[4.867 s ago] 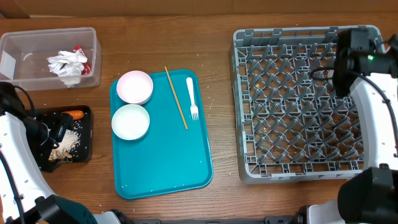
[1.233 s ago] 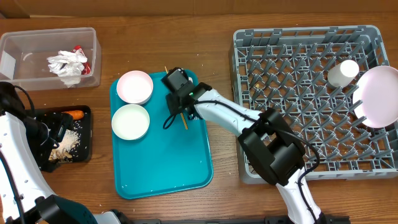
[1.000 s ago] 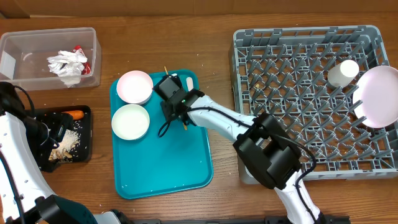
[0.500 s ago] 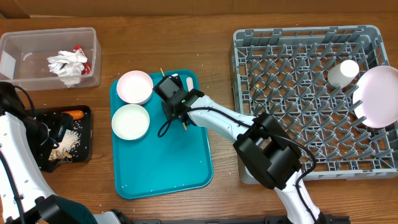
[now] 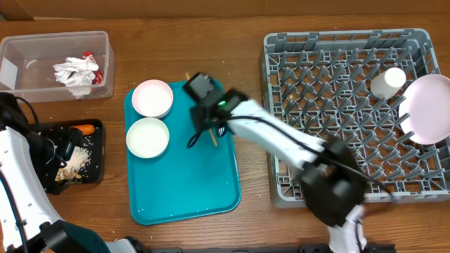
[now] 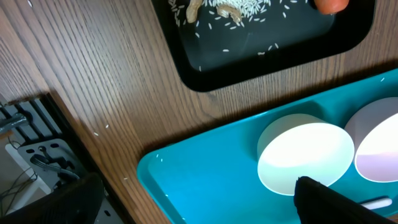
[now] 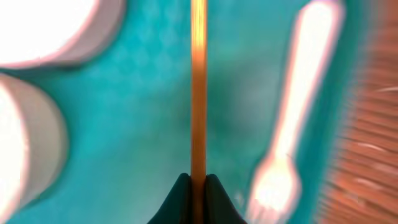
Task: Sort waste into correct bins and load items into the dishwasher rack
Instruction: 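Carry the chopstick right and drop it into the dish rack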
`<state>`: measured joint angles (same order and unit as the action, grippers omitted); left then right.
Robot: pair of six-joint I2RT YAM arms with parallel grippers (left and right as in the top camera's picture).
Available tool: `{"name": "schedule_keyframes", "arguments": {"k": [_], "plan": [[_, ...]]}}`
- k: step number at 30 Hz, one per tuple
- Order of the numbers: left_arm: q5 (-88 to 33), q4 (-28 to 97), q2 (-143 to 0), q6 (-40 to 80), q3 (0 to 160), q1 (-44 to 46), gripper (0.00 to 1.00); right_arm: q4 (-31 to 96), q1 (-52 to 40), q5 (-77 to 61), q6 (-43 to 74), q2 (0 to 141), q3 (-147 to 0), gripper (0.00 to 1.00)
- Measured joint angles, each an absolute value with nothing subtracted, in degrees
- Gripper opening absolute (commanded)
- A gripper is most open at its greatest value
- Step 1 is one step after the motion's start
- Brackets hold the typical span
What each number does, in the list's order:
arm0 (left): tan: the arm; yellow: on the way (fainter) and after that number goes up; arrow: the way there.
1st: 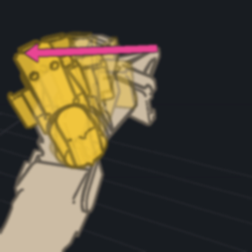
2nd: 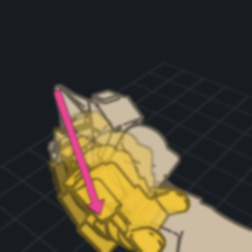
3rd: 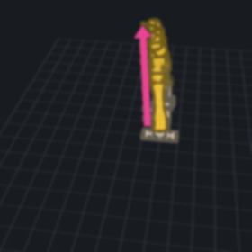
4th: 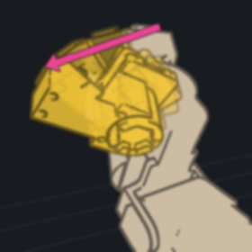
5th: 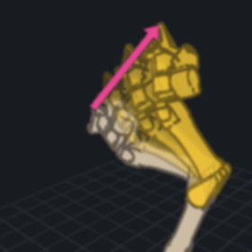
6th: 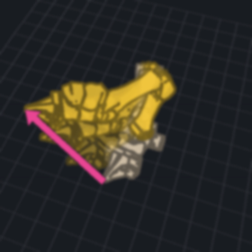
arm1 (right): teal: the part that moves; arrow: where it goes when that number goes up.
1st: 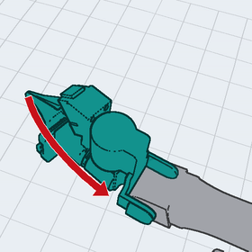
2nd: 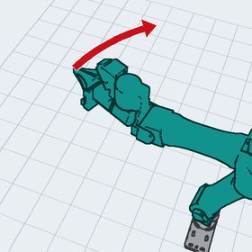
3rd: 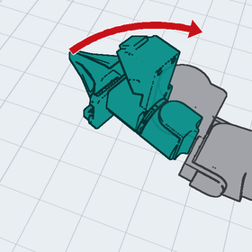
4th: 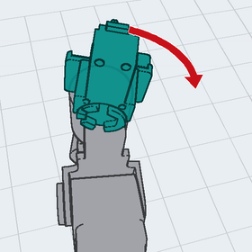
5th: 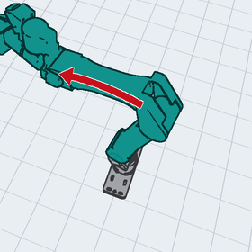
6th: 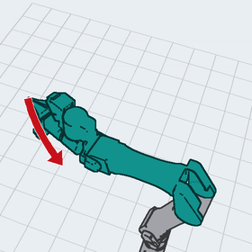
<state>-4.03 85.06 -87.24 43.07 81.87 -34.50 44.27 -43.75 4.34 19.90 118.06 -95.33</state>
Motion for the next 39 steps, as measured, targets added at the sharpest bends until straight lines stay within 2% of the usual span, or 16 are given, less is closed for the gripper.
{"name": "schedule_keyframes", "arguments": {"k": [9,17,21,28,36,39], "plan": [[-4.0,85.0,-87.2,43.1,81.9,-34.5,1.0,61.7,-32.8,10.4,20.8,91.5,-96.7,0.04],[-4.0,85.0,-87.2,43.1,81.9,-34.5,1.0,74.3,-19.1,11.6,19.2,88.1,-95.7,0.04],[-4.0,85.1,-87.2,43.1,81.9,-34.5,1.0,73.0,-14.2,11.5,18.4,88.2,-90.9,0.04],[-4.0,85.0,-87.2,43.1,81.9,-34.5,1.0,62.6,-5.7,10.1,16.0,89.1,-80.7,0.04],[-4.0,85.0,-87.2,43.1,81.9,-34.5,1.0,55.6,0.8,4.1,10.0,90.1,-79.4,0.04],[-4.0,85.0,-87.2,43.1,81.9,-34.5,1.0,52.9,1.9,1.2,5.5,90.6,-79.4,0.1]]}}
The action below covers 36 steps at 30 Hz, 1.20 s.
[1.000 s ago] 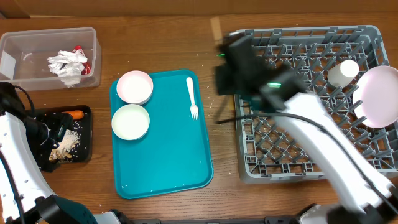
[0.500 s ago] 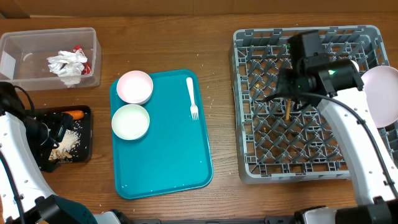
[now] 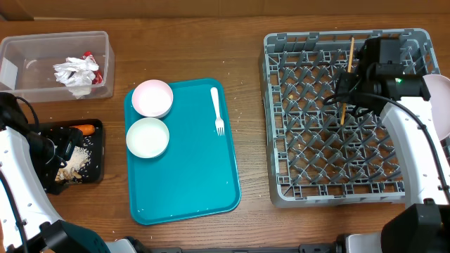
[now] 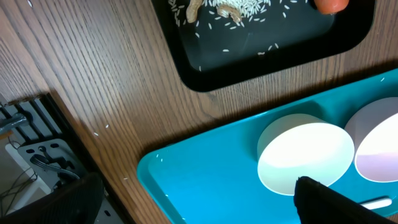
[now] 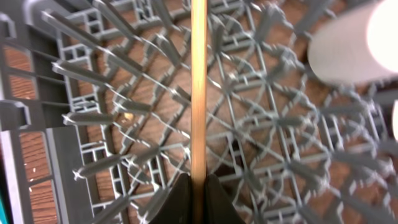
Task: Sort waste into correct bins and load items into the dishwasher rack
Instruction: 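Carry the chopstick right and drop it into the dish rack, then reach the right gripper back to the white fork on the tray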
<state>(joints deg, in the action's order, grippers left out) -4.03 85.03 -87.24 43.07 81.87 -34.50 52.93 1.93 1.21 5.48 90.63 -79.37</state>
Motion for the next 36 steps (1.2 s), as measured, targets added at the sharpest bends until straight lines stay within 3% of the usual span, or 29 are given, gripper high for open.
{"name": "schedule_keyframes", "arguments": {"k": [3,11,26,33,35,36], "plan": [[-4.0,85.0,-87.2,43.1,81.9,-34.5,1.0,51.2,2.2,-0.2,-0.1,91.0,-79.4,0.15],[-4.0,85.0,-87.2,43.1,81.9,-34.5,1.0,50.5,2.2,0.2,-8.7,96.3,-79.4,0.16],[-4.0,85.0,-87.2,43.1,81.9,-34.5,1.0,55.3,2.2,1.1,-7.0,101.3,-80.6,0.18],[-4.0,85.0,-87.2,43.1,81.9,-34.5,1.0,62.3,0.7,-9.0,-5.3,99.5,-87.3,0.45],[-4.0,85.0,-87.2,43.1,81.9,-34.5,1.0,62.6,-1.4,-12.8,-4.8,97.8,-88.4,0.67],[-4.0,85.0,-87.2,43.1,81.9,-34.5,1.0,62.5,-2.9,-14.7,-4.3,96.9,-88.8,1.0]]}}
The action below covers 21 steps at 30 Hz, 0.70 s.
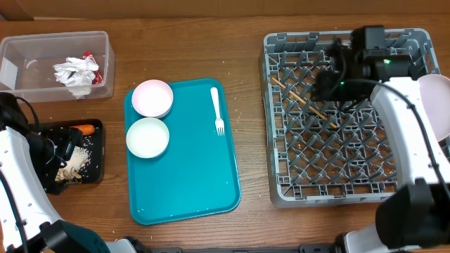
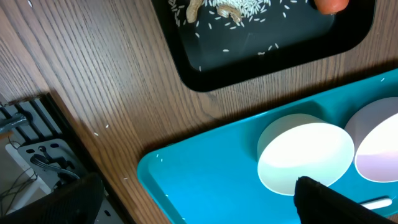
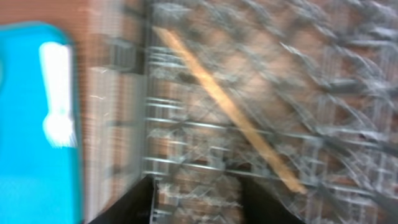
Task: Sort waste into correct bins and load items into the dishwasher rack
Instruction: 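Reach the right gripper back to the white fork on the tray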
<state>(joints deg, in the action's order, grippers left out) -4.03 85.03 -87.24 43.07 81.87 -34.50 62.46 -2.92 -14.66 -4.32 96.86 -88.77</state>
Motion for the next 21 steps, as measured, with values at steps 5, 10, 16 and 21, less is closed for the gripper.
{"name": "schedule_keyframes", "arguments": {"k": [5,10,16,21], "plan": [[-4.0,85.0,-87.2,43.1,81.9,-34.5,1.0,58.6,-14.9,-21.6,-4.3,93.4,-90.0,1.0],[-4.0,85.0,-87.2,43.1,81.9,-34.5,1.0,50.5,-26.1,-26.8,-4.3,93.9,-90.0,1.0],[-4.0,85.0,-87.2,43.1,81.9,-34.5,1.0,39.1,-35.2,-18.8,4.6,99.5,-90.3,1.0],[-4.0,85.1,-87.2,43.1,81.9,-34.5,1.0,32.6,-38.2,-11.4,10.7,110.1,-90.3,1.0]]}}
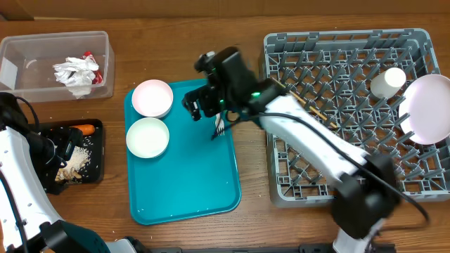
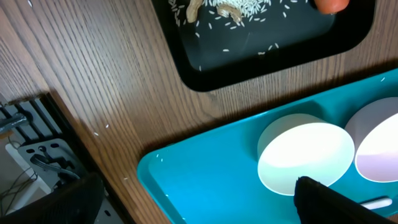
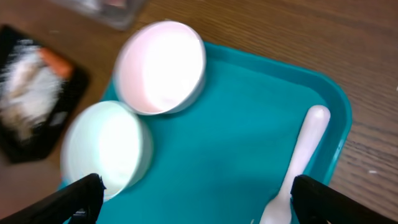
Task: Sort waste into correct bins and load items into the dishwasher rack
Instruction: 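Reach the right gripper back to the white fork on the tray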
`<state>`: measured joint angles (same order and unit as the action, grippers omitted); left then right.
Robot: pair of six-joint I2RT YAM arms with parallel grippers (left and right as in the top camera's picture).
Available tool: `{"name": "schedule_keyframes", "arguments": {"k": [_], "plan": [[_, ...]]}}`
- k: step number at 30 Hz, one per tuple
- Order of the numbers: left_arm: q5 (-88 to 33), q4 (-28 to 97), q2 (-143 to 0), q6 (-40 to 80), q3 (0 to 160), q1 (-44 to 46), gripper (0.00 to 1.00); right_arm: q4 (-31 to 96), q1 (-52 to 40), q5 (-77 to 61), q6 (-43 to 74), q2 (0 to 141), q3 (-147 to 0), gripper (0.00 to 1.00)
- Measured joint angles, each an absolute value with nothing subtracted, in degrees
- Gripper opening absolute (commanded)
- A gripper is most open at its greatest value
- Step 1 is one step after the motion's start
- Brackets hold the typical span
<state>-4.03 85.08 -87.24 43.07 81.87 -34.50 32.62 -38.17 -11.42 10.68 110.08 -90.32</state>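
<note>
My right gripper (image 3: 199, 211) hangs open over the teal tray (image 3: 230, 162), its two dark fingers (image 3: 81, 193) wide apart and nothing between them. From overhead this right gripper (image 1: 205, 105) is above the tray's upper right. A white plastic fork (image 3: 301, 162) lies by the tray's right rim. On the tray stand a pink bowl (image 3: 163, 65) and a white bowl (image 3: 106, 149). A wooden chopstick (image 1: 313, 109) lies in the grey dishwasher rack (image 1: 337, 176). At the far left my left gripper (image 2: 186, 211) stays open near the black food tray (image 2: 261, 56).
A clear bin (image 1: 28, 49) holding crumpled paper sits at the back left. The black tray (image 1: 95, 126) holds rice and scraps. A white cup (image 1: 388, 81) and a pink plate (image 1: 425, 105) stand in the rack's right side.
My right gripper was open over the rack's left part beside the chopstick. It is now over the teal tray near the fork. The left arm has not moved.
My right gripper was shut on the chopstick above the teal tray. Then it held the chopstick over the rack. Then the chopstick lay in the rack with the gripper open, and now the gripper is back above the tray.
</note>
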Motion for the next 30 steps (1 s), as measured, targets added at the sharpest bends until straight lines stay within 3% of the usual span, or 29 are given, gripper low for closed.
{"name": "schedule_keyframes", "arguments": {"k": [9,30], "plan": [[-4.0,85.0,-87.2,43.1,81.9,-34.5,1.0,30.0,-38.6,0.6,15.5,122.7,-90.3,1.0],[-4.0,85.0,-87.2,43.1,81.9,-34.5,1.0,29.5,-40.1,3.0,17.6,123.4,-90.3,1.0]]}}
